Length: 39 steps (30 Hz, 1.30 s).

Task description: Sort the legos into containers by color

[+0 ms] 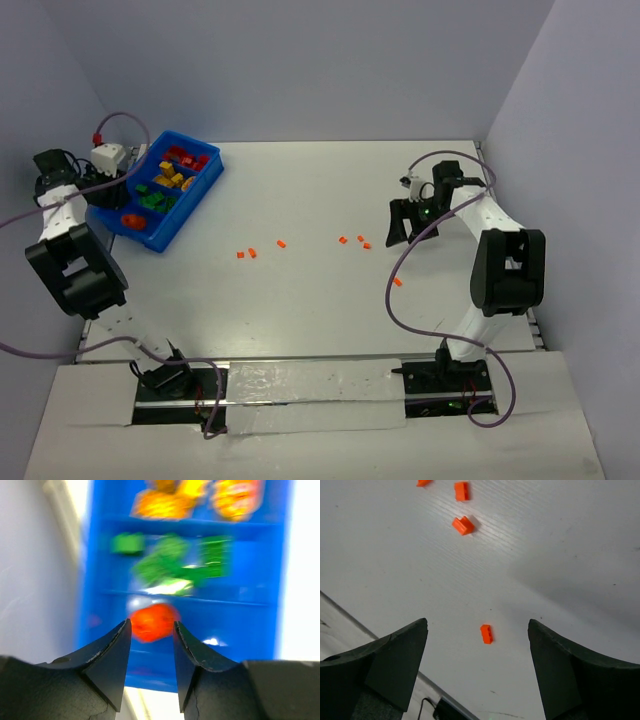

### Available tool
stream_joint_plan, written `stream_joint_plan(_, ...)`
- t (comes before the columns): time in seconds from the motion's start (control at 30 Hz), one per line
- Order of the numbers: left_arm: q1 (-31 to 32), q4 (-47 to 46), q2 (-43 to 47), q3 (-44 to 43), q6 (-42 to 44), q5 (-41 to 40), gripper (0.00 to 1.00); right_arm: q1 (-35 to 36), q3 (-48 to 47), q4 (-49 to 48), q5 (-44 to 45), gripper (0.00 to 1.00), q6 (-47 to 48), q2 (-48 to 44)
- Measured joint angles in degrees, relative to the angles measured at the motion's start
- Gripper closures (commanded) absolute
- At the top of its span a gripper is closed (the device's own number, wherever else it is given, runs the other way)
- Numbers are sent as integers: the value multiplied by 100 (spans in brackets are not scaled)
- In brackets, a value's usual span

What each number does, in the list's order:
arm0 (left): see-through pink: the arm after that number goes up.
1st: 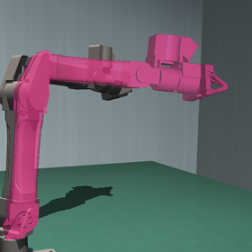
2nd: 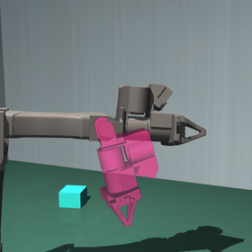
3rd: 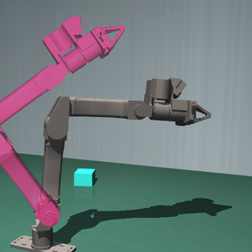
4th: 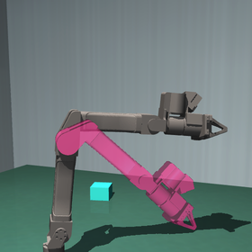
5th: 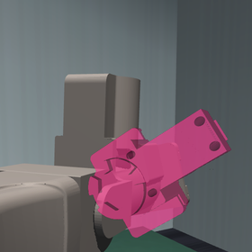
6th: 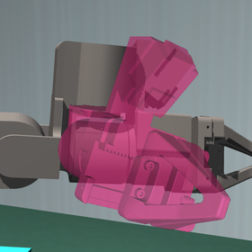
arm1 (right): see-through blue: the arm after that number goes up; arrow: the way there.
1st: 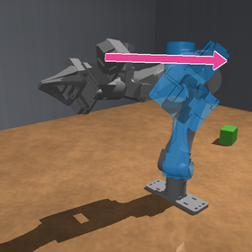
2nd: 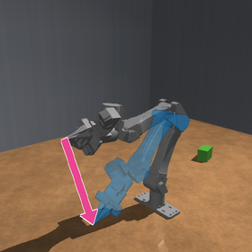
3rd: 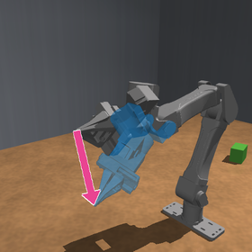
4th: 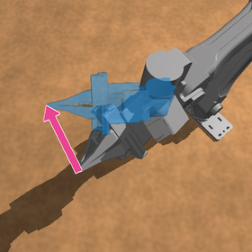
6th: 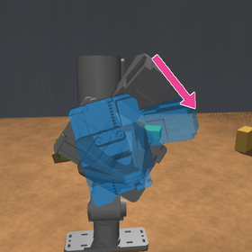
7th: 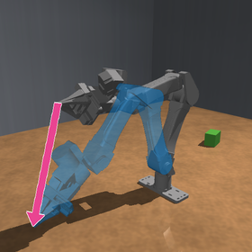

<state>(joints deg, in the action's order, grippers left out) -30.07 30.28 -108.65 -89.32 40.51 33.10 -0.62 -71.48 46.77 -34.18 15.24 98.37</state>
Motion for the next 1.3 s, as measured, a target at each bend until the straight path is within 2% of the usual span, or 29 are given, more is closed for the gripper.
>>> stream_joint_plan(0.17, 893, -204, 1296, 1021, -234, 117, 53, 17, 602, 19, 625, 25, 371, -234)
stream_joint_plan(0.33, 1615, -415, 2103, 1472, -675, 336, 54, 381, 983, 67, 1135, 29, 691, -368)
stream_joint_plan(0.47, 1651, -559, 2256, 1646, -1088, 389, 55, 799, 1155, 55, 1394, 32, 783, -414)
stream_joint_plan(0.87, 1700, -726, 2708, 2046, -1610, 409, 57, 1594, 1488, -319, 2260, 51, 766, -416)
stream_joint_plan(1.03, 1701, -768, 2742, 2048, -1657, 409, 57, 1703, 1579, -485, 2500, 56, 735, -407)
stream_joint_plan(1.3, 1701, -807, 2742, 2048, -1750, 410, 58, 1725, 1604, -693, 2666, 60, 713, -265)
